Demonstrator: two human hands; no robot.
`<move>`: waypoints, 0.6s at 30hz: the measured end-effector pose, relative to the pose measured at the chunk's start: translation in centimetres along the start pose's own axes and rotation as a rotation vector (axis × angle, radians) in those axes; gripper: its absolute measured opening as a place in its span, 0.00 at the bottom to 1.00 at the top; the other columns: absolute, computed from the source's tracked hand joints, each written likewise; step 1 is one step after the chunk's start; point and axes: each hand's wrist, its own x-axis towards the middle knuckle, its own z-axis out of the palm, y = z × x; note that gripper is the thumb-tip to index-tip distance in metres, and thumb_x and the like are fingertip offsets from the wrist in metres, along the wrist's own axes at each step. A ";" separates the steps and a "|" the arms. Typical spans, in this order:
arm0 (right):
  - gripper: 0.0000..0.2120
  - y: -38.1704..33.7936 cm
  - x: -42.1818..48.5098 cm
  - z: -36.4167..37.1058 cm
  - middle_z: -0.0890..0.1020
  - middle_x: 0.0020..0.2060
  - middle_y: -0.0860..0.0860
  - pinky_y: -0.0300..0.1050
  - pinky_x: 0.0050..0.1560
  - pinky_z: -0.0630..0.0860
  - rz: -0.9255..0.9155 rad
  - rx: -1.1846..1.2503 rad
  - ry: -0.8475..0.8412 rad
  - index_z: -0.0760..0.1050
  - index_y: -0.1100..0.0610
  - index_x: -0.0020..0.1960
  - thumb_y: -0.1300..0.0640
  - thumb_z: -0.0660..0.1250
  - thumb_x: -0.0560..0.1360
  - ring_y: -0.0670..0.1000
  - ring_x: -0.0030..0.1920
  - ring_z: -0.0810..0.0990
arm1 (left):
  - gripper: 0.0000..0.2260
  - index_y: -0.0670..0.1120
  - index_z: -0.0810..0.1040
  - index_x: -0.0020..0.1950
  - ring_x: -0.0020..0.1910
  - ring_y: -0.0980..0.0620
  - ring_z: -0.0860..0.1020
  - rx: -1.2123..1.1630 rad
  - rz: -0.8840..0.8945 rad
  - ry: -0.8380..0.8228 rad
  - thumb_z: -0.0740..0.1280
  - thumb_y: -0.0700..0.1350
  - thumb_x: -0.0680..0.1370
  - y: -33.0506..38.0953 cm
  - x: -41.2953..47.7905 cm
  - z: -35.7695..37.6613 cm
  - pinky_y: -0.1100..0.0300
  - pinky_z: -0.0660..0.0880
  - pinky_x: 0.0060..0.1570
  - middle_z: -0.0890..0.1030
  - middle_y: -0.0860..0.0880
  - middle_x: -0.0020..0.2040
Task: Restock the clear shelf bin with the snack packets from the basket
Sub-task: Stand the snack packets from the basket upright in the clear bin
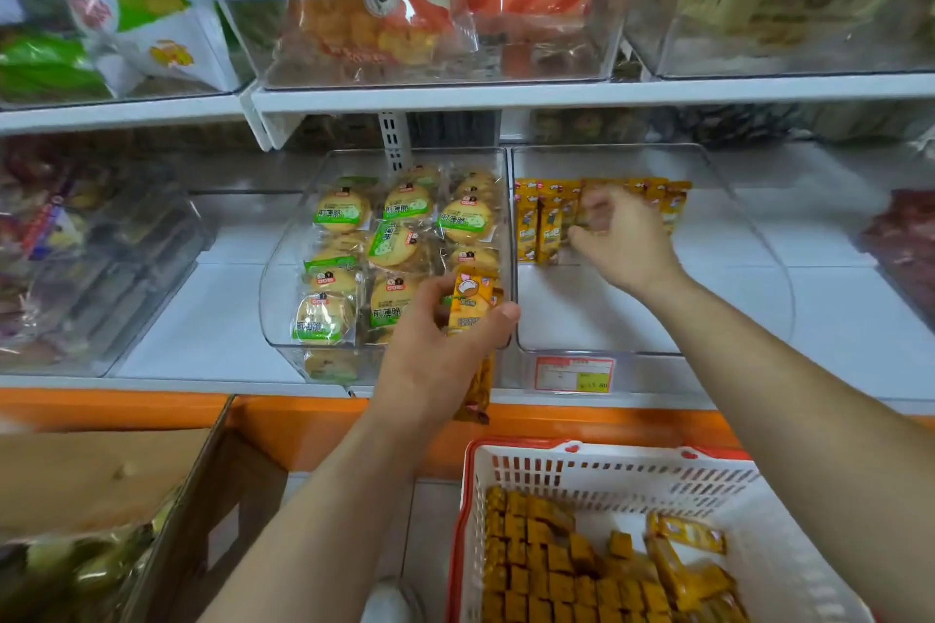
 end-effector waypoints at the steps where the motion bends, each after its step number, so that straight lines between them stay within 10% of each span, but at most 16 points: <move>1: 0.10 -0.7 -2.1 -0.8 0.81 0.45 0.49 0.33 0.44 0.74 -0.014 0.110 0.007 0.78 0.54 0.53 0.61 0.72 0.73 0.53 0.47 0.82 | 0.16 0.60 0.75 0.60 0.41 0.63 0.84 -0.005 0.000 -0.003 0.75 0.56 0.75 0.0 0.0 0.1 0.68 0.78 0.35 0.85 0.59 0.44; 5: 0.12 -4.2 -11.8 -2.3 0.82 0.46 0.41 0.35 0.42 0.78 -0.063 0.461 -0.245 0.77 0.39 0.54 0.49 0.71 0.71 0.44 0.45 0.83 | 0.13 0.59 0.76 0.56 0.41 0.60 0.84 -0.026 -0.003 -0.001 0.74 0.56 0.75 0.3 -0.2 1.0 0.63 0.81 0.39 0.85 0.61 0.42; 9: 0.35 -6.4 -16.7 -2.0 0.74 0.57 0.37 0.37 0.47 0.80 -0.016 0.458 -0.474 0.62 0.36 0.70 0.32 0.70 0.67 0.40 0.51 0.81 | 0.13 0.57 0.77 0.57 0.44 0.53 0.86 -0.076 -0.020 -0.004 0.75 0.54 0.75 0.6 -0.4 2.0 0.49 0.84 0.49 0.86 0.56 0.42; 14: 0.29 -6.6 -17.1 -1.9 0.79 0.51 0.42 0.38 0.46 0.81 0.143 0.535 -0.334 0.67 0.42 0.68 0.43 0.75 0.71 0.41 0.47 0.82 | 0.09 0.70 0.79 0.44 0.47 0.48 0.87 -0.113 -0.074 -0.036 0.75 0.62 0.68 1.2 -0.8 3.2 0.43 0.84 0.48 0.86 0.54 0.44; 18: 0.15 -6.0 -17.0 -2.6 0.83 0.51 0.49 0.48 0.51 0.83 0.237 0.778 -0.290 0.75 0.48 0.64 0.55 0.69 0.79 0.47 0.51 0.84 | 0.14 0.58 0.80 0.60 0.44 0.51 0.87 -0.178 -0.127 -0.078 0.73 0.56 0.75 1.8 -0.8 3.0 0.55 0.81 0.40 0.87 0.53 0.46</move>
